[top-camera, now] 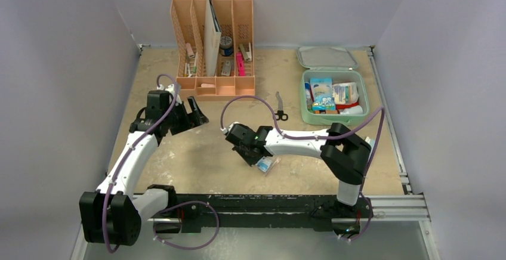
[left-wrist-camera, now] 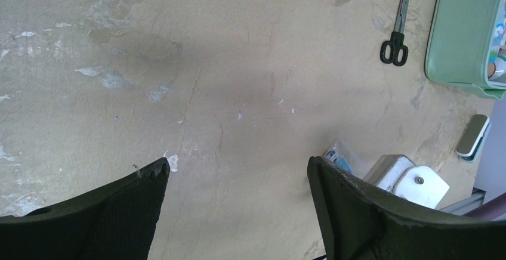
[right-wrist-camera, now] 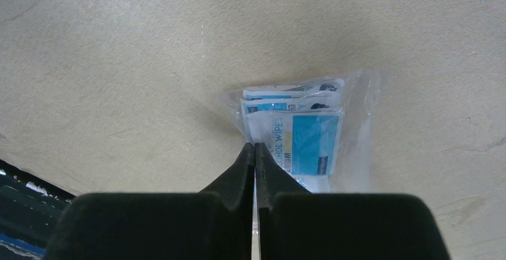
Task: Organize the medicine kit
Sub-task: Pick up the medical item at the center of the board, then place the medical item at the medicine box.
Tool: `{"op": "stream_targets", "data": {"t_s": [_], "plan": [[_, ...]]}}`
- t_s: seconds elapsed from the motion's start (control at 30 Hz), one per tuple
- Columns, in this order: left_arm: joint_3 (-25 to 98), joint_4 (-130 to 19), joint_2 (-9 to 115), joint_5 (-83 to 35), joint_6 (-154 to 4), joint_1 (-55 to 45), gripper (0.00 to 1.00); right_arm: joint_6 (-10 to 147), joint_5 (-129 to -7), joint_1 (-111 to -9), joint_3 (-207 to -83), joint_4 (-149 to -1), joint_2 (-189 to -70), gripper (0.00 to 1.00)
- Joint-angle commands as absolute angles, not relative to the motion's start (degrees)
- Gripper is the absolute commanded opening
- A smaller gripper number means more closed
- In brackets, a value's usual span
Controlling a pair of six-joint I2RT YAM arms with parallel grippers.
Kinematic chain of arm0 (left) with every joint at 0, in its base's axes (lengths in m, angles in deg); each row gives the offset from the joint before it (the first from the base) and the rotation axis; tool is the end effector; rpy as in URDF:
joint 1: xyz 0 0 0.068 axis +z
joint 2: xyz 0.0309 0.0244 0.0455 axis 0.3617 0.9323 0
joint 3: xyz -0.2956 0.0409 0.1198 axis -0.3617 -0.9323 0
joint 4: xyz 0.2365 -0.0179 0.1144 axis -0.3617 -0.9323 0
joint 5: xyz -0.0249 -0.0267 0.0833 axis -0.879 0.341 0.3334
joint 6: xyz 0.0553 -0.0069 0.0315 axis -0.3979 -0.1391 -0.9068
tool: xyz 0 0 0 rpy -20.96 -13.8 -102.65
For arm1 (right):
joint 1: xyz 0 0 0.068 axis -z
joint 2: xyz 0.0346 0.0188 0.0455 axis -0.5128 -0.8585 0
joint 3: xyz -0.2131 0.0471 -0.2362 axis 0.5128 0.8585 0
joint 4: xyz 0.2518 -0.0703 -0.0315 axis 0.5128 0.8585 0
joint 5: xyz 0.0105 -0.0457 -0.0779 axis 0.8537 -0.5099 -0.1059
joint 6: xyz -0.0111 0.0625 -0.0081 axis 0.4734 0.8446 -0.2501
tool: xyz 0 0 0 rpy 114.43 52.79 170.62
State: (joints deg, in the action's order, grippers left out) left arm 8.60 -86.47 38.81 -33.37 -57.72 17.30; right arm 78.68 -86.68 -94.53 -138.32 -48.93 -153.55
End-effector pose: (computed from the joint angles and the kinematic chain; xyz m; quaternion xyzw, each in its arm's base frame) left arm 0.2051 -0.0289 0.2861 -0.1440 0.9073 -0.2399 0.3138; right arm 0.1826 0.3473 0.2119 -0.3610 0.8968 0.0814 0.2426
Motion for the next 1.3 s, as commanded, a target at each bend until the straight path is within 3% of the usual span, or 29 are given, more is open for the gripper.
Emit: {"op": "stream_targets", "data": {"t_s": [0.0, 0.57, 0.9, 1.27], "plan": [[8.16, -85.93, 38.94, -32.84, -56.79, 16.98, 0.85, 79.89, -86.17, -94.46, -140.43, -45.58, -151.91, 0.0], [8.66, -85.69, 39.49, -33.73, -56.97, 16.29, 0.85, 74.49, -86.79, -90.36, -142.29, -42.55, -141.08, 0.0], [8.32, -86.21, 37.31, -33.67, -57.73, 16.24, 0.86, 70.97, -89.43, -73.51, -148.66, -34.15, -132.89, 0.0], [8.79, -86.76, 37.17, -32.75, -58.46, 16.11, 0.86, 64.3, -96.82, -55.93, -153.87, -32.14, -132.38, 0.0]]}}
